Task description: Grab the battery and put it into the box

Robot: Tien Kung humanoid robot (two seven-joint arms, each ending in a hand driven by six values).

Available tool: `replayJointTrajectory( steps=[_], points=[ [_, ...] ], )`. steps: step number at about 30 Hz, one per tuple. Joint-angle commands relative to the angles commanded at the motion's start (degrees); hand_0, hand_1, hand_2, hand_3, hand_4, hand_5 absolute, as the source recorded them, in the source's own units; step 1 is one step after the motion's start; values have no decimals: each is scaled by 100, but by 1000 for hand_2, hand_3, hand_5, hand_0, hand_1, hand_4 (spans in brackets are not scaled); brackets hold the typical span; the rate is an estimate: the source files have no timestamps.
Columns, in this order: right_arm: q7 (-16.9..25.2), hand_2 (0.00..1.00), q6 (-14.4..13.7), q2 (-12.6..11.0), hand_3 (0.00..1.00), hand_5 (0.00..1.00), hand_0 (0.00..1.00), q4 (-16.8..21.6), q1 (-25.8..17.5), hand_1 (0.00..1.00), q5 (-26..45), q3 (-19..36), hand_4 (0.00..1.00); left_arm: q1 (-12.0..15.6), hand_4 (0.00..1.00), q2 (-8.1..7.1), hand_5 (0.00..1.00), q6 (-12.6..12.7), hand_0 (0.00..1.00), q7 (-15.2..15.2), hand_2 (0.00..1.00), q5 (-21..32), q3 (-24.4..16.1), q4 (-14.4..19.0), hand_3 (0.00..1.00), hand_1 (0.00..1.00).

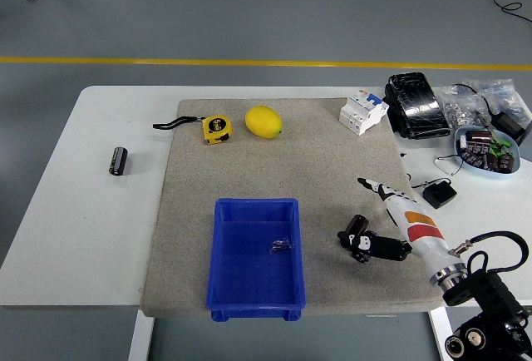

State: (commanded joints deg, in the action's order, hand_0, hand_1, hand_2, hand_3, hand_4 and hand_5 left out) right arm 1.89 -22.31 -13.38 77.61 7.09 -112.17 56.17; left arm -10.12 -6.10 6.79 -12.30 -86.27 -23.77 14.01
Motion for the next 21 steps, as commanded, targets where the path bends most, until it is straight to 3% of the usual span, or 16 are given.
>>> replayJointTrajectory(
  steps=[11, 12, 17, 18, 21],
  points=[
    [-127, 833, 81, -87, 908, 438, 826, 56, -252, 787, -405, -36, 998, -18, 614, -1, 655, -5, 682, -2, 674, -55, -30, 2, 609, 637],
    [-132, 763, 59, -98, 874, 448, 759, 65, -277, 705, -420, -40, 998, -19, 613, 2, 656, -4, 682, -3, 674, -62, -36, 1, 609, 638],
    [-117, 763, -128, -100, 874, 448, 759, 6, -339, 705, -414, -44, 998, -15, 613, 8, 656, -21, 682, -9, 674, -115, -61, 6, 609, 638],
    [-114, 705, -174, -99, 819, 452, 647, -12, -349, 644, -417, -46, 998, -15, 613, 9, 656, -28, 682, -11, 675, -129, -68, 7, 609, 638],
    [-102, 705, -271, -96, 819, 452, 647, -42, -389, 644, -412, -48, 998, -18, 613, 7, 656, -44, 682, -11, 675, -150, -68, 13, 609, 638]
  ],
)
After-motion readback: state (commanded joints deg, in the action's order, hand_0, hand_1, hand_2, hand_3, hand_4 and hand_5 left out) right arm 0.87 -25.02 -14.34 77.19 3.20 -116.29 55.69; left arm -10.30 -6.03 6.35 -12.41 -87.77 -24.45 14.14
